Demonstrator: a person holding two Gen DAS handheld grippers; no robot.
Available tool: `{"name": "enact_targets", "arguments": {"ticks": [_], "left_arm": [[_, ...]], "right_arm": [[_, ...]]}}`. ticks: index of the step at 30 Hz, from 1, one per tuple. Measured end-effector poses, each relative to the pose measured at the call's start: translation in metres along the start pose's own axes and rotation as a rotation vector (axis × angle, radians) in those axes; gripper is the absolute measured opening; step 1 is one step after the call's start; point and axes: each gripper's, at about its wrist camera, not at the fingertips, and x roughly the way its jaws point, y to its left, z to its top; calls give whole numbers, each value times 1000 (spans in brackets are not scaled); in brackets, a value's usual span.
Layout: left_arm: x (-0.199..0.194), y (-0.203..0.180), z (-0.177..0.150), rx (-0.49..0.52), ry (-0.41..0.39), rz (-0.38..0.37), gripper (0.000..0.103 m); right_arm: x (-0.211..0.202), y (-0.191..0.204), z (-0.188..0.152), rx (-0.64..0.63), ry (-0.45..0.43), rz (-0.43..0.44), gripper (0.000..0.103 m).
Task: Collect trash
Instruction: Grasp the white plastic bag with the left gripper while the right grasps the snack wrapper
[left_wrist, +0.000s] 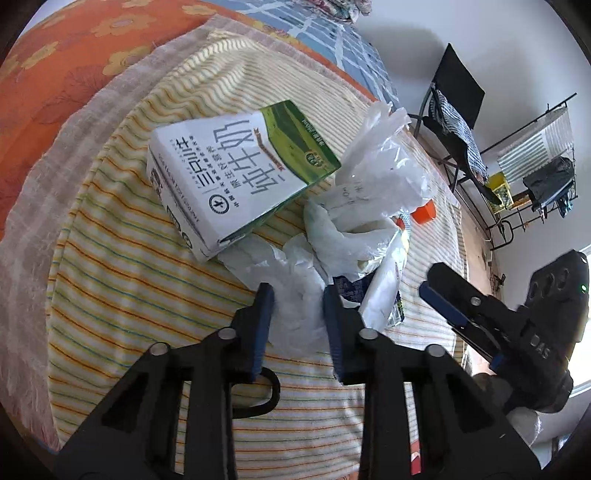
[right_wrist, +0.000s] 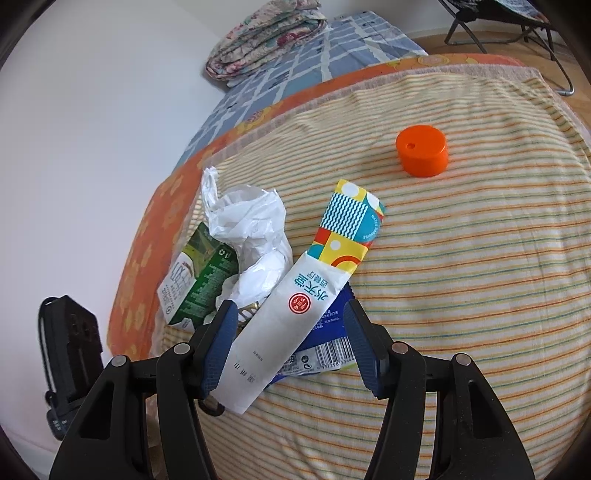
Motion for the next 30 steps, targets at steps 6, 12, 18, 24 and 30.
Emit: {"name": "enact_targets", "arguments": {"ticks": [6,12,18,24,30], "left_arm": [[-16,3,-7,18,4,-14,5],[-28,9,-23,50,25,24,5],[-21,9,-41,96,75,134,62],[-21,16,-55,129,76,149,46],[-24,19,-62,160,47,147,14]], "right_arm": [[11,2,1,-14,12,-18,59],[12,5,-1,-21,16,-19,59],[14,4,-1,-11,17,-36,59],[17,4,-1,-9,19,-42,59],[24,9,-1,-17,19,-54,59]]}}
